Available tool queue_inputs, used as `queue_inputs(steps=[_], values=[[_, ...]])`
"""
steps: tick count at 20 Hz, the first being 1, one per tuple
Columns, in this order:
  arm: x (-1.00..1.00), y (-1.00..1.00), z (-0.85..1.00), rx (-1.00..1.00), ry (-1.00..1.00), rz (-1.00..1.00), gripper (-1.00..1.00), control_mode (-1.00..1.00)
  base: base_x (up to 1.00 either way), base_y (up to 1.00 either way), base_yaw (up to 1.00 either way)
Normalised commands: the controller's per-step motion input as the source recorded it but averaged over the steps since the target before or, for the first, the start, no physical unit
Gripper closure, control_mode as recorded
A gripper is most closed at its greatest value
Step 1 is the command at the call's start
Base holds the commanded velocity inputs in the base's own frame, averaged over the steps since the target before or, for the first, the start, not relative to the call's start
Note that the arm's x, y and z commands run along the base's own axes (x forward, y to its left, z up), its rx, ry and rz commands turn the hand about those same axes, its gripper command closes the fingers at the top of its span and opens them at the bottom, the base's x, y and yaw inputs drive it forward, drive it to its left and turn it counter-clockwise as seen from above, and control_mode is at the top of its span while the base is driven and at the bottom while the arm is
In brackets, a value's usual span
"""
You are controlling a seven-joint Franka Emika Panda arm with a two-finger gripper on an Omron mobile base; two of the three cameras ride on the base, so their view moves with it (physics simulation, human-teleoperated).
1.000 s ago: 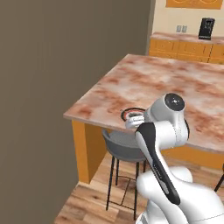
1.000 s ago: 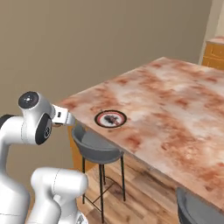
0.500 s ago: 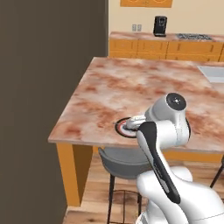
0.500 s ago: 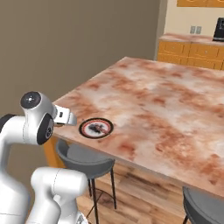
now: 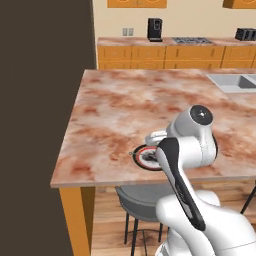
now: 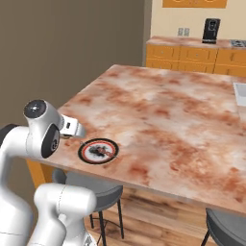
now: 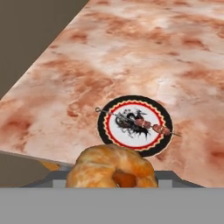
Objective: Pick up the tangerine and peach from the fridge and place one fruit on each plate on the dining counter.
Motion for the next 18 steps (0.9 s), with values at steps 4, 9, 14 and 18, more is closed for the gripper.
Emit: queue_inputs(steps=[4, 9, 14, 18], values=[[0.00, 0.00, 0.00, 0.00, 0.00, 0.00, 1.00, 1.00, 0.01, 0.02, -0.02], [0.00, 0.00, 0.00, 0.00, 0.00, 0.00, 1.00, 1.00, 0.00, 0.00, 0.00], [0.18, 0.00, -0.08, -0.02, 0.00, -0.03, 1.00, -1.00, 0.09, 0.00, -0.01], [0.55, -0.05, -0.20, 0.00, 0.07, -0.07, 1.00, -1.00, 0.00, 0.00, 0.00]])
